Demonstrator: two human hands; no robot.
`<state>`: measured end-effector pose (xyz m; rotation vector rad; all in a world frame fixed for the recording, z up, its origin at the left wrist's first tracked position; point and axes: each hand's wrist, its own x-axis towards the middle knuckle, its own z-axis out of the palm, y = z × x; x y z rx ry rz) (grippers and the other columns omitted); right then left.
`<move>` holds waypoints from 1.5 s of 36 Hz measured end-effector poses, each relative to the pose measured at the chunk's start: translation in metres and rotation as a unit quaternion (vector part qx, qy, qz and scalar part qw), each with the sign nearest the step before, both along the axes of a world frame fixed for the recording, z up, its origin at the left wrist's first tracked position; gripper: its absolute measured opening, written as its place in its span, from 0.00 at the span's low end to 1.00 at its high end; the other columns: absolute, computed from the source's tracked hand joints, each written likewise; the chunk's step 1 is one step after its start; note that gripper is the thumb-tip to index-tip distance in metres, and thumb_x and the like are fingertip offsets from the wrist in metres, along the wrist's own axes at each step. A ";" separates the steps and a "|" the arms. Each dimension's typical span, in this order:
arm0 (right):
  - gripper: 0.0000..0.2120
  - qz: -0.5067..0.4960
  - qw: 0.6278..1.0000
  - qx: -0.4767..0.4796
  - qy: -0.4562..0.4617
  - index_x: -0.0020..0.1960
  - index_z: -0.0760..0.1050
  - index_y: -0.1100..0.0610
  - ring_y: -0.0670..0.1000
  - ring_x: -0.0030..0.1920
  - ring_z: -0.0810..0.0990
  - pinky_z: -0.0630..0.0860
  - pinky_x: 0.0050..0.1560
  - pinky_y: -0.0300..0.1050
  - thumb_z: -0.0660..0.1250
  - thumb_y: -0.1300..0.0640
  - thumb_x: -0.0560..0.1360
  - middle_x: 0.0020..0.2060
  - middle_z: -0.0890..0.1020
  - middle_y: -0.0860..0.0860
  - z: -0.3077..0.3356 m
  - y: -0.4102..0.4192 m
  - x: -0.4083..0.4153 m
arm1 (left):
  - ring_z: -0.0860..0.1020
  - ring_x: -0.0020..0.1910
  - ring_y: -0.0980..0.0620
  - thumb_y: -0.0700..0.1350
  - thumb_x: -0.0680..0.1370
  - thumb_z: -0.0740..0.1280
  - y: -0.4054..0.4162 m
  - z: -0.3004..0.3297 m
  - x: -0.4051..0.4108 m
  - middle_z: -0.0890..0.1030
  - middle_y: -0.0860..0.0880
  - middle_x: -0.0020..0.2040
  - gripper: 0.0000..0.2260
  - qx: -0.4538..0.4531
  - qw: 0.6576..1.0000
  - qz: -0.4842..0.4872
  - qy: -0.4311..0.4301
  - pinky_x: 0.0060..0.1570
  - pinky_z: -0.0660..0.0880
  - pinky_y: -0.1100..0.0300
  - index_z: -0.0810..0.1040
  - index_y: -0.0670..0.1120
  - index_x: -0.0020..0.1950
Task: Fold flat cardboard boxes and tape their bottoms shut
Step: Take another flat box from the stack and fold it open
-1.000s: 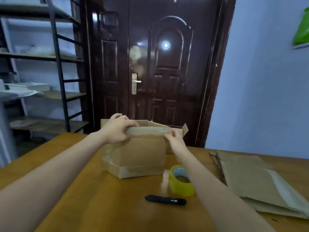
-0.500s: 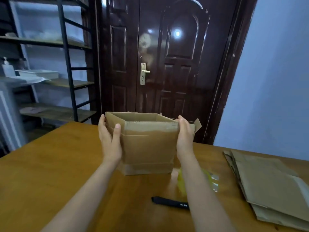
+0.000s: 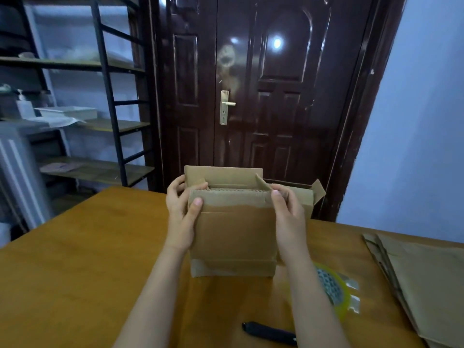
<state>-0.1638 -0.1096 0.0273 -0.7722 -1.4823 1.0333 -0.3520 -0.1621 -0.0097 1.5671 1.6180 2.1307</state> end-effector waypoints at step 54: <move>0.15 -0.039 0.959 0.143 -0.243 0.65 0.73 0.54 0.41 0.62 0.67 0.61 0.55 0.23 0.55 0.57 0.81 0.60 0.71 0.43 -0.012 0.017 -0.008 | 0.67 0.69 0.53 0.41 0.80 0.54 -0.009 0.063 0.022 0.75 0.56 0.66 0.18 -0.328 0.888 0.103 0.306 0.67 0.65 0.56 0.75 0.54 0.65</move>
